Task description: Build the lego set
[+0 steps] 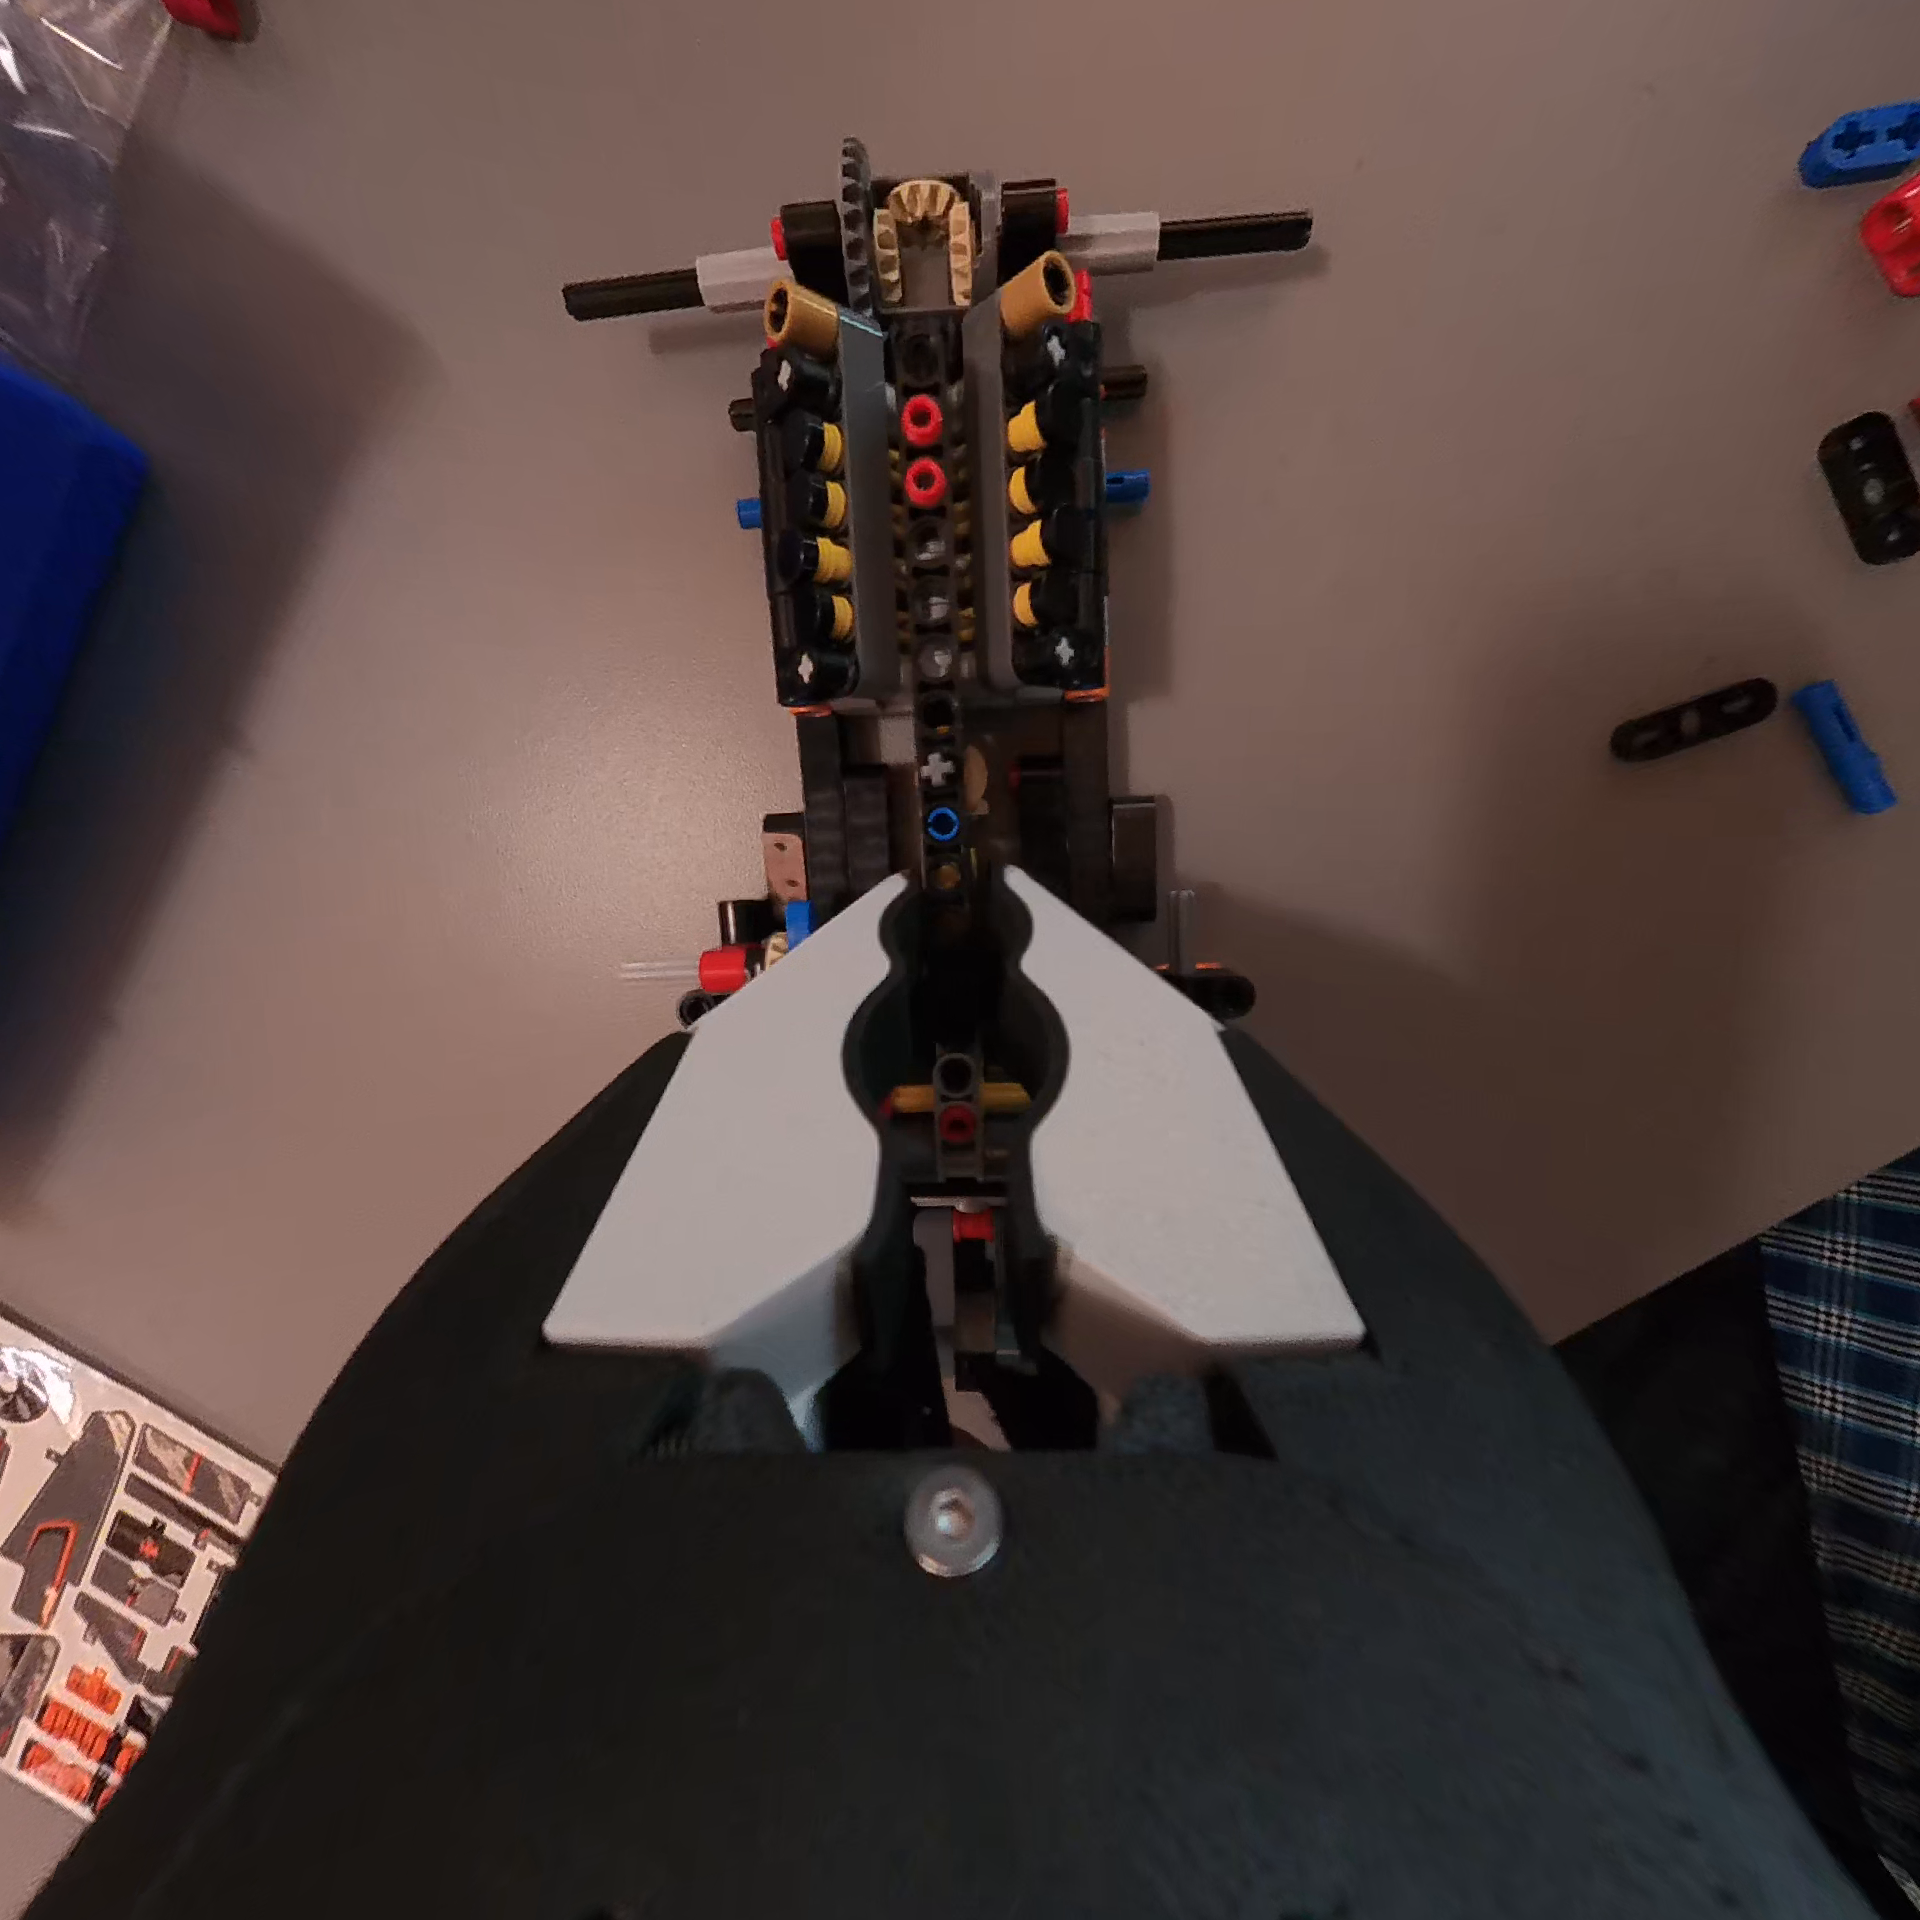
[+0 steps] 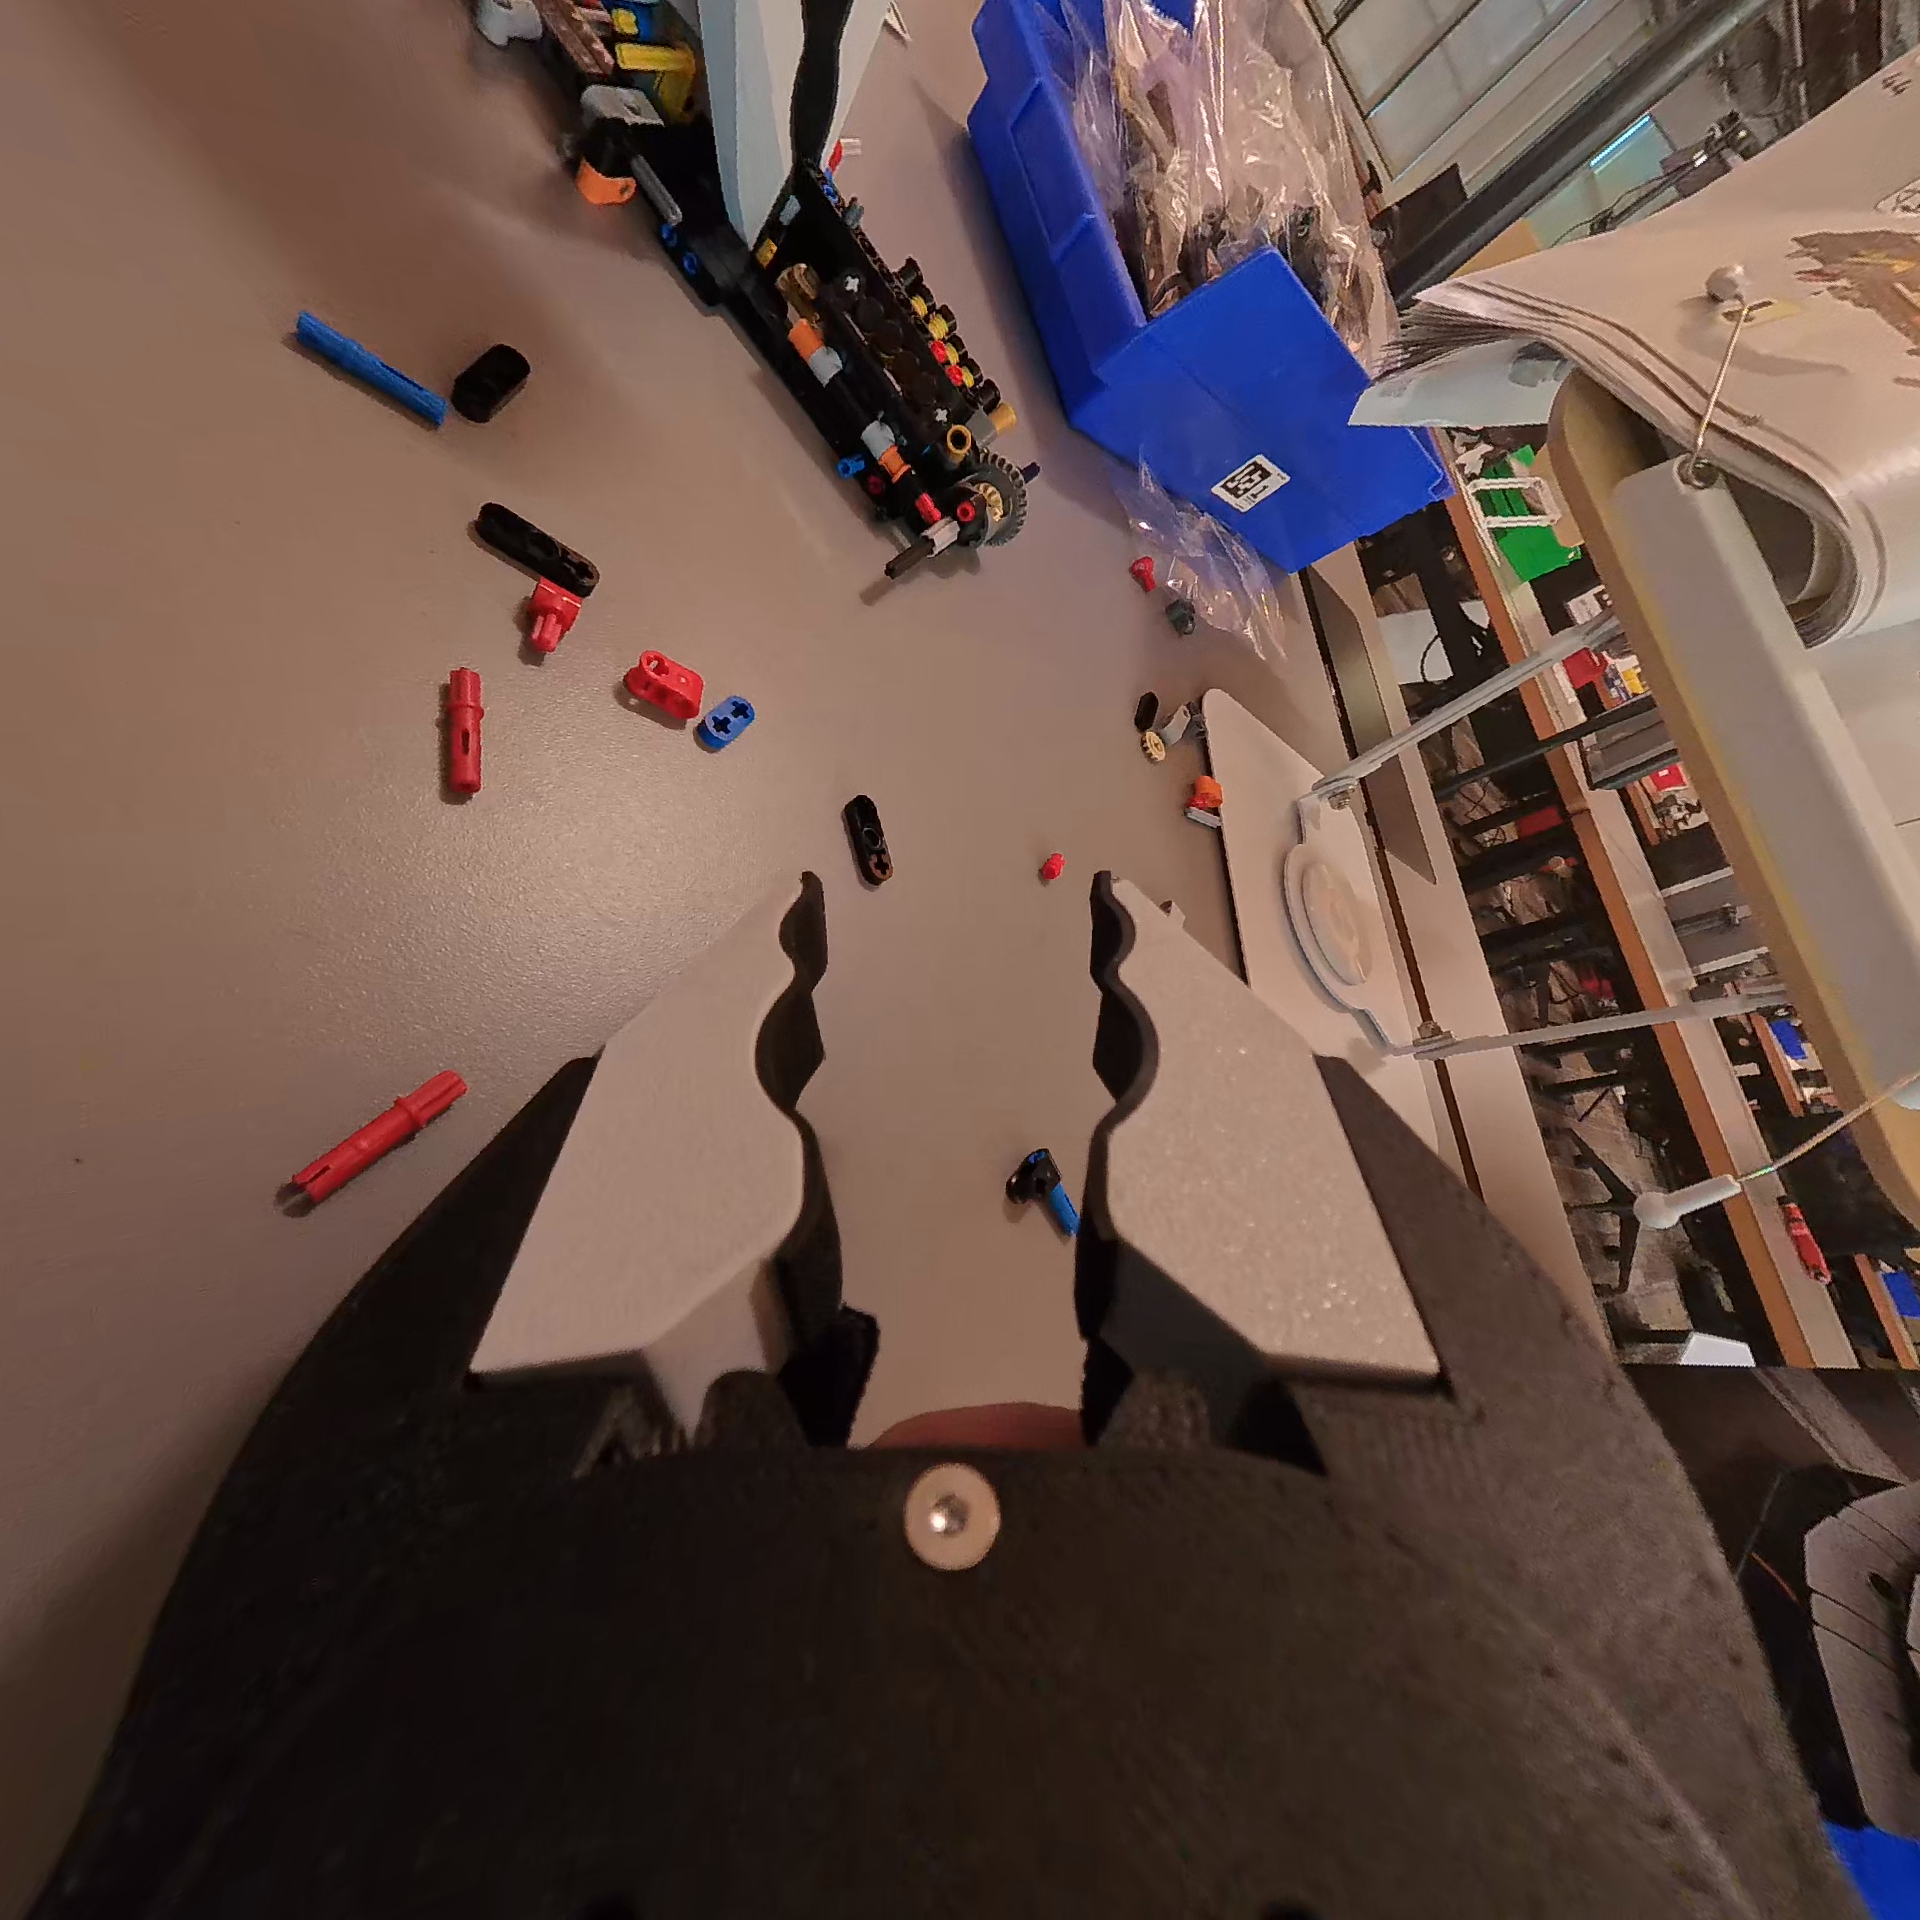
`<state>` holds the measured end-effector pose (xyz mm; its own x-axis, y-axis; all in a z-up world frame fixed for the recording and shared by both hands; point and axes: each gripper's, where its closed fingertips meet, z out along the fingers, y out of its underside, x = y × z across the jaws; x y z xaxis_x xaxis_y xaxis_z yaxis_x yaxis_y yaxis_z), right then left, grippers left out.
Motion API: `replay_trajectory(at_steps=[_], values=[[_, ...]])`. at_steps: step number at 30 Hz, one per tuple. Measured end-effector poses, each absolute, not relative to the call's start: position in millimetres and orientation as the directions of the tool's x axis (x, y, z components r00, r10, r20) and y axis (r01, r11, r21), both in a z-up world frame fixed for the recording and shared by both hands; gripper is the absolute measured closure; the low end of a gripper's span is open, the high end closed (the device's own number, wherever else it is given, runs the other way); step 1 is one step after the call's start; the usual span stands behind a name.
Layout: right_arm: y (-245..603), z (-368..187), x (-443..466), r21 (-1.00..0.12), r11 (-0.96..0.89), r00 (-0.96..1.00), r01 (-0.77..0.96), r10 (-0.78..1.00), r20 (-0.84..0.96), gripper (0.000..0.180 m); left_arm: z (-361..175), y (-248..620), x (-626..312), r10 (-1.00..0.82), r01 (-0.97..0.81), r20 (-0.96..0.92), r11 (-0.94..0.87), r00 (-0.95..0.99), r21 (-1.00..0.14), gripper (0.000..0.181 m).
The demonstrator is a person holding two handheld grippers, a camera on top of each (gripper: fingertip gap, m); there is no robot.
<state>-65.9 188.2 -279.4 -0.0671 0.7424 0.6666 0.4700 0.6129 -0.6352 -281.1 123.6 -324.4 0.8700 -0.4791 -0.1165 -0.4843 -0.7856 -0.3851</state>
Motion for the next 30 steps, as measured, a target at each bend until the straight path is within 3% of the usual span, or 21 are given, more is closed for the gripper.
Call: replay_trajectory(at_steps=[4, 17, 30], values=[[188.4, -278.6, -65.8, -0.637, 0.612, -0.065, 0.469, 0.743, 0.667, 0.131, -317.2, 123.3, -284.5, -0.465, -0.477, -0.135, -0.779, 0.875, -0.408, 0.163], [188.0, -279.0, -66.2, -0.633, 0.616, -0.067, 0.469, 0.74, 0.669, 0.131, -293.8, 140.8, -272.4, -0.517, -0.564, -0.24, -0.679, 0.822, -0.469, 0.173], [188.0, -278.6, -66.0, -0.629, 0.62, -0.069, 0.47, 0.736, 0.674, 0.131, -294.9, 141.4, -272.6, -0.6, -0.643, -0.24, -0.662, 0.763, -0.385, 0.18]])
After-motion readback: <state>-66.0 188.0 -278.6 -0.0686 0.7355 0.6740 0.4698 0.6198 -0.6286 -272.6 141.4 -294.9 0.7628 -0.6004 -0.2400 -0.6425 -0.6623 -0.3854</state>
